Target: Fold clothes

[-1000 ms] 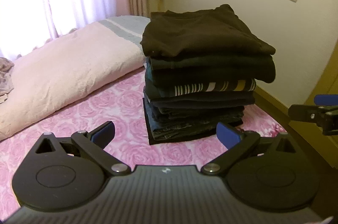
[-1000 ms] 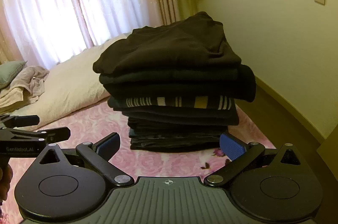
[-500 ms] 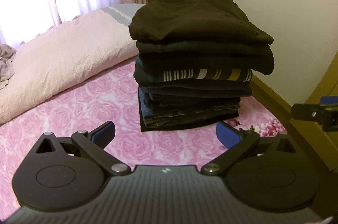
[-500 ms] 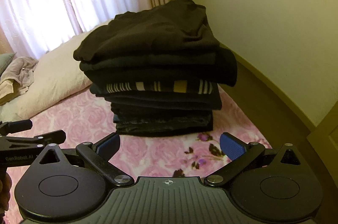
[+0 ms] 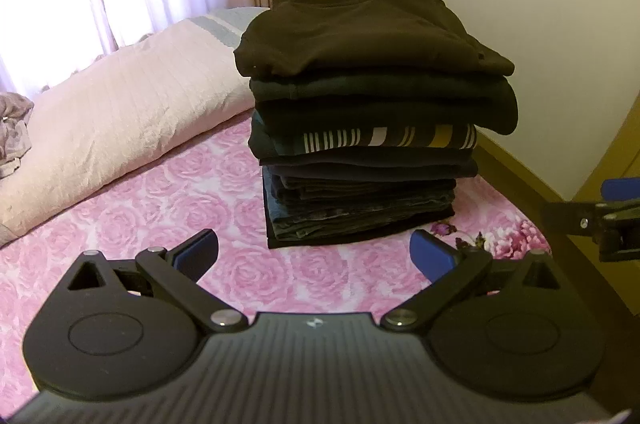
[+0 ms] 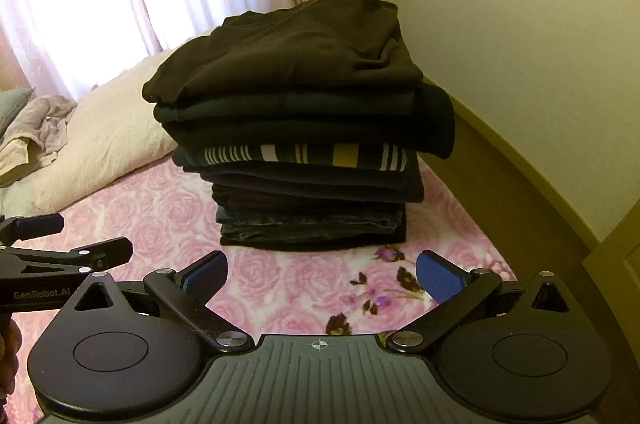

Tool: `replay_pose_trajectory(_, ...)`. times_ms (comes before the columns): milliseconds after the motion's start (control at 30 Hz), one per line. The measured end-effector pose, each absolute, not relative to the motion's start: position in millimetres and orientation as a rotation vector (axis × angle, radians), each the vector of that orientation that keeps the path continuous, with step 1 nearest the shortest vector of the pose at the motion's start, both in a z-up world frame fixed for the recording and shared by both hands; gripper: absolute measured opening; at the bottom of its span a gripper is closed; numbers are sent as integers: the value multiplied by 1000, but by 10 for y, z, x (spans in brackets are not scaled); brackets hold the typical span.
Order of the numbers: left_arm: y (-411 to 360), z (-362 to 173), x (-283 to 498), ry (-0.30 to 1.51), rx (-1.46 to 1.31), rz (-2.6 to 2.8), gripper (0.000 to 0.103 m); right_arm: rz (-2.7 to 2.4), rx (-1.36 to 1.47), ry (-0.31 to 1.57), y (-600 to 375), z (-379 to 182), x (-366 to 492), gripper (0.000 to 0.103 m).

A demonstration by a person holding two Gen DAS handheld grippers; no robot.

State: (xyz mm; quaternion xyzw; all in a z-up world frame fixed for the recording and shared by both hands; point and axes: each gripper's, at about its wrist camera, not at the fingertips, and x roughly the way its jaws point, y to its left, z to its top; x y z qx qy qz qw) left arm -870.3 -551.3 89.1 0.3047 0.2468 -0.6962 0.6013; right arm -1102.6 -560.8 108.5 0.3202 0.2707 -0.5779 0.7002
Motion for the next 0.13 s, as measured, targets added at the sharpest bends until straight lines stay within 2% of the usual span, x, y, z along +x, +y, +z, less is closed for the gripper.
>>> replay_pose_trajectory(133, -5502, 901, -8724, 565, 704, -1614, 101, -1287, 714, 603, -5590, 1076, -11018, 103)
